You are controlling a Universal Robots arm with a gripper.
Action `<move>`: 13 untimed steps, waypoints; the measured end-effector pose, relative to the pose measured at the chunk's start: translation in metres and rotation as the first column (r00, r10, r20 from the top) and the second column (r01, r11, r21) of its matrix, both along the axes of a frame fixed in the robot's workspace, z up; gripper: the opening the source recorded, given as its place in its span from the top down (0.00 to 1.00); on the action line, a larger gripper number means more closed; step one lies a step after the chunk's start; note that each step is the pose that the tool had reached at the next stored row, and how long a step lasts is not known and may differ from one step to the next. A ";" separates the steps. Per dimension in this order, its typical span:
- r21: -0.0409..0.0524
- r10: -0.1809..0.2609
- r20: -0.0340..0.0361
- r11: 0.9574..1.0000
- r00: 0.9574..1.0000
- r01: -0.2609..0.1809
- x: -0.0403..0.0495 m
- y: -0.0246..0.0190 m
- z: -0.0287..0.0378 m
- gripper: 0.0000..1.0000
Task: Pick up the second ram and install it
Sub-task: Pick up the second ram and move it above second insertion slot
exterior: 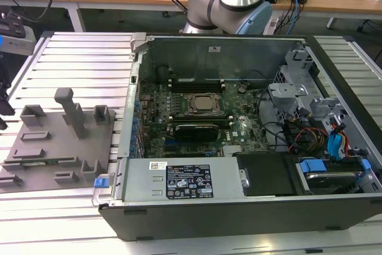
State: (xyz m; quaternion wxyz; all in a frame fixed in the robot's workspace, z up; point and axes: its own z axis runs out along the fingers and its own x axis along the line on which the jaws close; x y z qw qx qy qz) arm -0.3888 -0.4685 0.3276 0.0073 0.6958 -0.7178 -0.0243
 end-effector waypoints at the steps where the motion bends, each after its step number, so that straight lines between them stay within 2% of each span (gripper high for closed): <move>1: 0.000 0.000 0.000 1.000 1.000 0.000 0.0000 0.0000 -0.0008 0.64; 13: 0.000 0.000 0.000 1.000 1.000 0.000 0.0000 0.0000 -0.0123 0.64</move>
